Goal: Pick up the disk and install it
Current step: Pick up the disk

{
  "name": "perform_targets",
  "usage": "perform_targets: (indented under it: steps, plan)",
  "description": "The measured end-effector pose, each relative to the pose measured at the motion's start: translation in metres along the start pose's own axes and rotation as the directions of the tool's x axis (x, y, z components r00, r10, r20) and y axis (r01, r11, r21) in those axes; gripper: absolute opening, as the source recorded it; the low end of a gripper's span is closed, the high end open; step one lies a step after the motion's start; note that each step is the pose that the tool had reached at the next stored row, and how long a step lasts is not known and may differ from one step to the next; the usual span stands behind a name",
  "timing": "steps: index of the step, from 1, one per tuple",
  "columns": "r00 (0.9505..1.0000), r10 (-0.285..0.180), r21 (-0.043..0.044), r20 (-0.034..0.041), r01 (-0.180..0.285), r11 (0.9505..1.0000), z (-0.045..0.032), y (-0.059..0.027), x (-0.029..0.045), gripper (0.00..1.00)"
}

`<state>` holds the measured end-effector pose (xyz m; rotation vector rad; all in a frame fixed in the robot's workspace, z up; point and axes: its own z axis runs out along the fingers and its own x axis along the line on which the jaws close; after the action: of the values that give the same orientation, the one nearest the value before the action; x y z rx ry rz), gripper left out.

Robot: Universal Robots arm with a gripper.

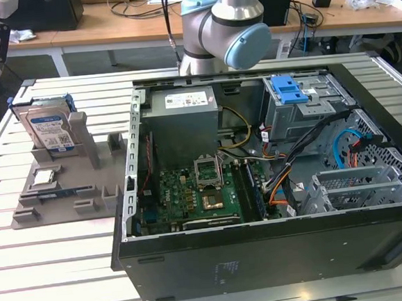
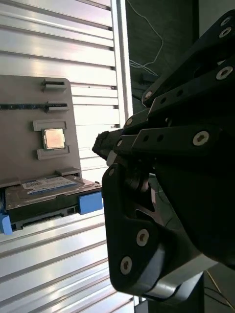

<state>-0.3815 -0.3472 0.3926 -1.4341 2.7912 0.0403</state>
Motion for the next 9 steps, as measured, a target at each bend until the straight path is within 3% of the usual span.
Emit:
perform_targets:
  steps: [6, 9]
  plan:
    - [0.9958, -0.092, -0.0013, -0.0022, 0.092, 0.9958, 0.0000, 0.0000, 0.0000, 0.11]
    - [0.9887, -0.150, -0.0016, -0.0044, 0.150, 0.9887, 0.0000, 0.0000, 0.0000, 0.11]
